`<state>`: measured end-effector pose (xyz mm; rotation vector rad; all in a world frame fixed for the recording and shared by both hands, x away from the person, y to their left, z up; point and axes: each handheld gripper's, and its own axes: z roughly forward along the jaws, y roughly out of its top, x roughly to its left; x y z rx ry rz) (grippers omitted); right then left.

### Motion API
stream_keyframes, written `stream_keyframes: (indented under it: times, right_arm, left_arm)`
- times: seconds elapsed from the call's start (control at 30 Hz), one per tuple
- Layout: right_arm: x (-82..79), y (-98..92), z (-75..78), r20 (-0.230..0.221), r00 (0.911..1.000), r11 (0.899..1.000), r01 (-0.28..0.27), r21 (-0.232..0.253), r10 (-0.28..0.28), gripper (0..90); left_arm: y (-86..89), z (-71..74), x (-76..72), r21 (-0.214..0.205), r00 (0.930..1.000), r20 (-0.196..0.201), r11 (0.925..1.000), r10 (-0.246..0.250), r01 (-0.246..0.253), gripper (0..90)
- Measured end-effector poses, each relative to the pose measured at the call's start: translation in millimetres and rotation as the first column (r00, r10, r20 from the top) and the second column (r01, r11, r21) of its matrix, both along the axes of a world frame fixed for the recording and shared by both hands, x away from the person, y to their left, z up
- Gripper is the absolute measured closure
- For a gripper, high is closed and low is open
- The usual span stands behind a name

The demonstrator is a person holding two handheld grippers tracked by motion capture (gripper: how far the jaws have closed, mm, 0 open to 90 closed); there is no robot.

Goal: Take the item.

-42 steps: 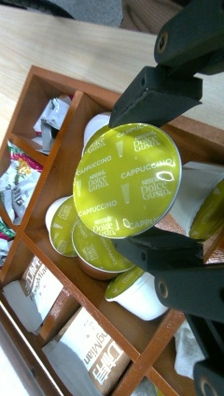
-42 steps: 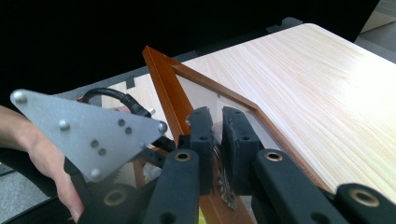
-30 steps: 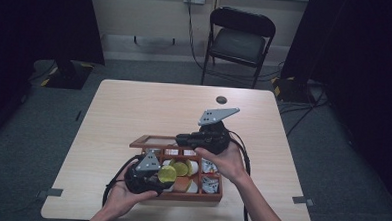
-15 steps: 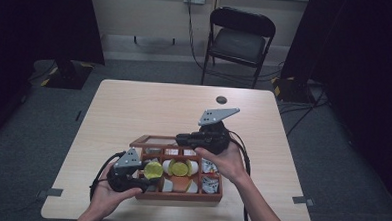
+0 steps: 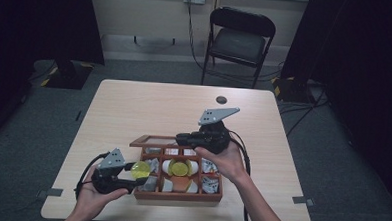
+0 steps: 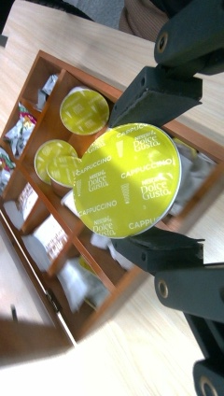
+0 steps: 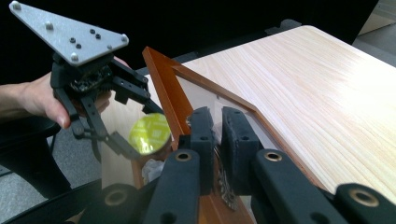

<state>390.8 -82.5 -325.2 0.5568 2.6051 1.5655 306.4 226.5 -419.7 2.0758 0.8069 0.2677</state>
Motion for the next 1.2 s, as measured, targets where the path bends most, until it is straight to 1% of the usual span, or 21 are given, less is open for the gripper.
stream_keyframes:
  times: [0.2, 0.23, 0.27, 0.3, 0.33, 0.37, 0.4, 0.47, 0.6, 0.7, 0.87, 1.0, 1.03, 1.1, 1.2]
  right_arm:
    - [0.0, 0.0, 0.0, -0.001, 1.0000, 1.000, 0.000, 0.000, 0.000, 83.4]
    - [0.0, 0.0, -0.1, 0.000, 1.0000, 1.000, 0.000, 0.000, 0.000, 83.4]
    - [-0.1, 0.0, -0.1, -0.001, 1.0000, 1.000, 0.000, 0.000, 0.000, 83.4]
    - [-0.1, -0.1, -0.2, -0.001, 1.0000, 1.000, 0.000, 0.000, 0.000, 83.4]
    - [-0.2, -0.1, -0.2, 0.000, 1.0000, 1.000, 0.000, 0.000, 0.000, 83.4]
    - [-0.2, -0.1, -0.2, 0.000, 1.0000, 1.000, -0.001, 0.000, 0.001, 83.4]
    - [-0.3, 0.0, -0.3, -0.001, 1.0000, 1.000, 0.000, 0.000, 0.000, 83.4]
    - [-0.5, 0.0, -0.4, 0.000, 1.0000, 1.000, 0.000, 0.001, 0.000, 83.3]
    - [-0.9, 0.0, -0.9, -0.001, 1.0000, 1.000, 0.000, 0.001, 0.000, 83.3]
    - [-0.9, 0.0, -0.8, -0.001, 1.0000, 1.000, 0.001, 0.001, -0.001, 83.3]
    - [-1.0, 0.2, -0.7, -0.002, 1.0000, 1.000, 0.001, 0.000, -0.001, 83.3]
    - [-1.1, 0.2, -0.8, -0.003, 1.0000, 1.000, -0.002, -0.001, 0.002, 83.3]
    - [-1.1, 0.1, -0.9, -0.004, 1.0000, 1.000, -0.001, -0.001, 0.001, 83.3]
    - [-1.1, 0.2, -0.8, -0.004, 1.0000, 1.000, 0.000, -0.001, 0.000, 83.3]
    - [-1.0, 0.2, -0.8, -0.005, 1.0000, 1.000, -0.001, -0.001, 0.001, 83.3]
  left_arm:
    - [19.7, -1.7, 2.4, -0.014, 0.9984, -0.008, 0.9983, 0.056, -0.057, 40.7]
    - [22.6, -1.1, 3.4, -0.020, 0.9978, -0.008, 0.9976, 0.066, -0.066, 40.7]
    - [25.6, 0.1, 3.9, -0.015, 0.9965, -0.002, 0.9964, 0.084, -0.084, 40.6]
    - [27.2, 1.0, 4.3, -0.016, 0.9960, -0.003, 0.9958, 0.090, -0.090, 40.7]
    - [29.7, 2.2, 4.9, -0.028, 0.9952, -0.004, 0.9948, 0.098, -0.098, 40.7]
    - [31.3, 3.2, 5.4, -0.024, 0.9946, 0.000, 0.9943, 0.104, -0.104, 40.6]
    - [33.2, 4.3, 6.2, -0.019, 0.9935, 0.004, 0.9934, 0.114, -0.113, 40.7]
    - [38.2, 6.0, 8.9, -0.022, 0.9912, 0.004, 0.9909, 0.133, -0.133, 40.6]
    - [48.3, 8.1, 16.0, -0.022, 0.9842, 0.006, 0.9840, 0.177, -0.177, 40.7]
    - [55.8, 7.1, 23.2, -0.026, 0.9786, -0.005, 0.9782, 0.206, -0.206, 40.7]
    - [65.8, -0.1, 35.1, -0.022, 0.9692, -0.034, 0.9694, 0.244, -0.244, 40.7]
    - [71.8, -6.8, 45.0, 0.001, 0.9617, -0.060, 0.9635, 0.267, -0.268, 40.7]
    - [72.8, -8.2, 47.7, 0.000, 0.9594, -0.063, 0.9613, 0.275, -0.276, 40.7]
    - [75.2, -10.3, 53.9, 0.002, 0.9565, -0.072, 0.9590, 0.283, -0.283, 40.7]
    - [75.6, -13.9, 62.0, 0.007, 0.9554, -0.086, 0.9591, 0.283, -0.283, 40.7]
